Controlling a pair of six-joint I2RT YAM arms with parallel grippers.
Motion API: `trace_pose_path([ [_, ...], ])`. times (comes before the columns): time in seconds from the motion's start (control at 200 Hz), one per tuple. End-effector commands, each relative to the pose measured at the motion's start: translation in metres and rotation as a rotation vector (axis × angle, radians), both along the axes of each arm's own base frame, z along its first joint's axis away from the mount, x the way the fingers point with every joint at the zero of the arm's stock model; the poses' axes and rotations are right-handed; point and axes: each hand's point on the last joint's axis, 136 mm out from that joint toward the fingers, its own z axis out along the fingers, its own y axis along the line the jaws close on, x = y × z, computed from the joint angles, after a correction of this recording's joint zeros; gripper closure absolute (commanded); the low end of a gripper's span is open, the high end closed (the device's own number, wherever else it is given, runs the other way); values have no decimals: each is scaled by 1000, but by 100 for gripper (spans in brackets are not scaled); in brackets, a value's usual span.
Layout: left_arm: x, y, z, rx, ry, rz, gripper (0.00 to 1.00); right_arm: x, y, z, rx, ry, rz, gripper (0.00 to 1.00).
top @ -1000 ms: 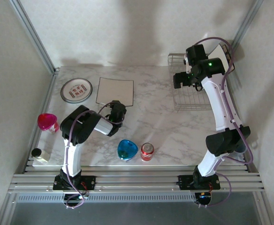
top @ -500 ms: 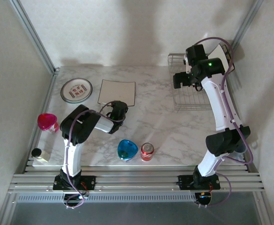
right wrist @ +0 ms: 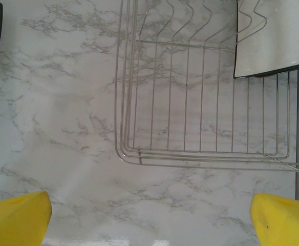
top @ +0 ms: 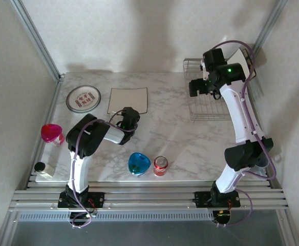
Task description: Unload the plates from the dish rack
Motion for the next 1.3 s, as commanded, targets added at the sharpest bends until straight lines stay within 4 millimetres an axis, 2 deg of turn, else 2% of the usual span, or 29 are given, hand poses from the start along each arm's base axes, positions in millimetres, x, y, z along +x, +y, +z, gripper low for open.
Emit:
trace_pose_path([
  [0.0,11,3,17,-42,-58,24,68,-8,4,11,14,-15,26,1],
  [0.26,9,2,13,-39,-35,-3,44,-8,6,12,24,-18,30,1],
  [0.476,8,0,10,-37,-11,-18,37,-9,6,14,26,-24,29,1],
  [0.601,7,-1,7,-31,26,-32,29,-10,6,14,28,-25,29,1],
  [0.761,3,0,3,-36,54,-34,1,-11,6,15,37,-29,28,1],
  [1.136,-5,-1,6,-72,83,-55,0,-13,7,15,44,-26,27,1],
  [1.297,2,-6,14,-81,160,-106,1,-15,7,17,51,-35,25,1],
])
